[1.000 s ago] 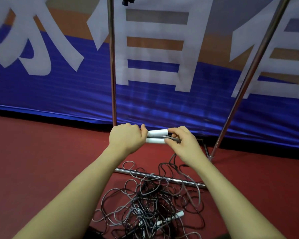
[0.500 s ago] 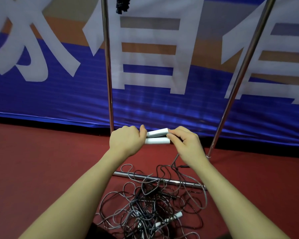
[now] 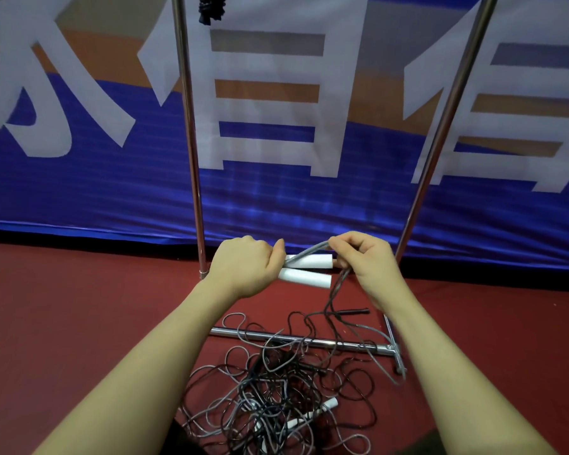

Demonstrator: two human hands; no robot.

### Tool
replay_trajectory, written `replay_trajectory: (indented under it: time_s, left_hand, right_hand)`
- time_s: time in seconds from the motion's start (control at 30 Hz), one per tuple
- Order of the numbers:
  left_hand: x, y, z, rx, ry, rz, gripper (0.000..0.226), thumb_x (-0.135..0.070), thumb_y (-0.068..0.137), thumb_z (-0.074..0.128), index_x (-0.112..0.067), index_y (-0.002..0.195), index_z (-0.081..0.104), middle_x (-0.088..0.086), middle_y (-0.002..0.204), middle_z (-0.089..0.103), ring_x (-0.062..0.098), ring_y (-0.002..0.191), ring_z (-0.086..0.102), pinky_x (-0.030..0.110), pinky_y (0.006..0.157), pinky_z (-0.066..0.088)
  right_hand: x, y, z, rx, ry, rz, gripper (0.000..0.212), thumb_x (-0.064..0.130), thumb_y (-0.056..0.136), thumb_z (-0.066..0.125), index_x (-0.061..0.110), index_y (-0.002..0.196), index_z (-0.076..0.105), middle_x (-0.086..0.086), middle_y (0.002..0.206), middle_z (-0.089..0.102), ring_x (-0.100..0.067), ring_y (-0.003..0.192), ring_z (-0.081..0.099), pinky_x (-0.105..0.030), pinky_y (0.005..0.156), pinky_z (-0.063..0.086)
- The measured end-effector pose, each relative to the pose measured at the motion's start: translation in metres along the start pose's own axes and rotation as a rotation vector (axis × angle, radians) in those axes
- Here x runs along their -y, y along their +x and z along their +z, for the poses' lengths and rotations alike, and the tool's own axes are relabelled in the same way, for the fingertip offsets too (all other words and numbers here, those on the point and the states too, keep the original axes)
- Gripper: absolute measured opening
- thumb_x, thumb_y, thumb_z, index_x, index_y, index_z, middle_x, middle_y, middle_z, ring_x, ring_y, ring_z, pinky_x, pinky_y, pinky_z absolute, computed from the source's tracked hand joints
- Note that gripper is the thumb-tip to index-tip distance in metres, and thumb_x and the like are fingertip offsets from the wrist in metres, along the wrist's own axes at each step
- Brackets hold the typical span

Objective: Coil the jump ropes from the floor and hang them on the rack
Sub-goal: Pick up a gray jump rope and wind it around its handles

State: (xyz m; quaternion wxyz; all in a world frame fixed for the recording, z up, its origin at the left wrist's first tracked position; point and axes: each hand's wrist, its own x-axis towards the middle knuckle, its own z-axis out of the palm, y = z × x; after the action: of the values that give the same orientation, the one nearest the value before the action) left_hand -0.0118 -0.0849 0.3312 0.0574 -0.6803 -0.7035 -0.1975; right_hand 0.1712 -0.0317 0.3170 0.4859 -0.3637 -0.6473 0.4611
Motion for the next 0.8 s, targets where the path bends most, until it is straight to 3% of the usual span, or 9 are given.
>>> replay_trajectory:
  time_s: [0.1, 0.23, 0.33, 0.4, 0.5, 0.6, 0.67, 0.73, 0.8]
  left_hand:
    - [0.0, 0.002, -0.003, -0.033, -0.105, -0.061, 0.046, -0.029, 0.103, 0.025, -0.014, 0.06, 0.033, 0.012, 0.069, 0.055, 0.036, 0.082, 0.054, 0.035, 0.065, 0.032]
    - [0.011, 0.008, -0.002, -0.097, -0.171, -0.23, 0.047, -0.027, 0.102, 0.024, -0.009, 0.063, 0.042, 0.004, 0.062, 0.047, 0.034, 0.077, 0.048, 0.037, 0.068, 0.036]
    - [0.015, 0.013, 0.005, -0.088, -0.159, -0.292, 0.042, -0.024, 0.102, 0.025, -0.003, 0.097, 0.061, 0.01, 0.08, 0.057, 0.035, 0.087, 0.052, 0.04, 0.077, 0.043]
    - [0.014, 0.017, 0.009, -0.068, -0.153, -0.329, 0.042, -0.024, 0.102, 0.024, -0.002, 0.11, 0.06, 0.016, 0.099, 0.063, 0.037, 0.097, 0.053, 0.041, 0.081, 0.042]
    - [0.014, 0.024, 0.018, -0.04, -0.095, -0.329, 0.041, -0.02, 0.103, 0.024, -0.003, 0.127, 0.052, 0.018, 0.111, 0.061, 0.04, 0.103, 0.053, 0.043, 0.085, 0.045]
    - [0.016, 0.028, 0.027, -0.027, -0.035, -0.299, 0.043, -0.014, 0.102, 0.024, -0.008, 0.143, 0.035, 0.015, 0.118, 0.059, 0.038, 0.107, 0.053, 0.04, 0.077, 0.043]
    - [0.019, 0.029, 0.033, 0.001, 0.036, -0.277, 0.043, -0.014, 0.102, 0.025, -0.009, 0.144, 0.033, 0.014, 0.119, 0.059, 0.037, 0.106, 0.054, 0.038, 0.07, 0.039]
    - [0.023, 0.029, 0.039, 0.033, 0.057, -0.297, 0.041, -0.017, 0.102, 0.024, -0.009, 0.137, 0.043, 0.013, 0.115, 0.061, 0.037, 0.104, 0.055, 0.037, 0.069, 0.037]
    - [0.025, 0.028, 0.04, 0.04, 0.028, -0.333, 0.041, -0.022, 0.103, 0.024, -0.004, 0.12, 0.057, 0.017, 0.11, 0.064, 0.037, 0.101, 0.057, 0.037, 0.072, 0.039]
  right_hand:
    - [-0.002, 0.0, 0.005, 0.053, 0.082, 0.044, 0.033, 0.011, 0.096, 0.051, 0.017, 0.065, 0.061, 0.006, 0.052, 0.04, -0.009, 0.047, 0.036, -0.015, 0.05, 0.041]
    - [-0.005, 0.001, 0.013, 0.242, 0.118, 0.15, 0.029, 0.014, 0.1, 0.041, 0.004, 0.082, 0.062, 0.009, 0.049, 0.039, -0.006, 0.04, 0.032, -0.023, 0.053, 0.052]
    - [-0.006, 0.001, 0.014, 0.356, 0.089, 0.161, 0.029, 0.011, 0.1, 0.04, 0.002, 0.085, 0.062, 0.009, 0.048, 0.038, -0.006, 0.039, 0.033, -0.025, 0.059, 0.053]
    - [-0.005, 0.001, 0.014, 0.386, 0.04, 0.146, 0.028, 0.009, 0.098, 0.042, 0.004, 0.08, 0.062, 0.009, 0.047, 0.037, -0.006, 0.039, 0.033, -0.024, 0.061, 0.053]
    - [-0.004, 0.001, 0.013, 0.41, -0.02, 0.134, 0.027, 0.008, 0.097, 0.046, 0.005, 0.075, 0.06, 0.008, 0.044, 0.036, -0.006, 0.036, 0.033, -0.023, 0.065, 0.052]
    - [-0.004, 0.001, 0.013, 0.395, -0.106, 0.09, 0.023, 0.006, 0.094, 0.053, 0.006, 0.073, 0.061, 0.001, 0.043, 0.04, -0.006, 0.036, 0.036, -0.025, 0.067, 0.052]
    - [-0.003, 0.0, 0.013, 0.375, -0.156, 0.087, 0.017, 0.004, 0.092, 0.056, 0.001, 0.077, 0.063, 0.008, 0.043, 0.049, -0.005, 0.036, 0.038, -0.025, 0.066, 0.052]
    - [-0.001, 0.0, 0.01, 0.333, -0.182, 0.103, 0.015, 0.003, 0.09, 0.06, -0.01, 0.084, 0.064, 0.009, 0.043, 0.051, -0.003, 0.037, 0.04, -0.026, 0.061, 0.046]
    - [0.001, 0.001, 0.006, 0.257, -0.178, 0.103, 0.014, 0.004, 0.086, 0.065, -0.009, 0.084, 0.067, 0.008, 0.044, 0.052, -0.002, 0.037, 0.043, -0.019, 0.05, 0.04]
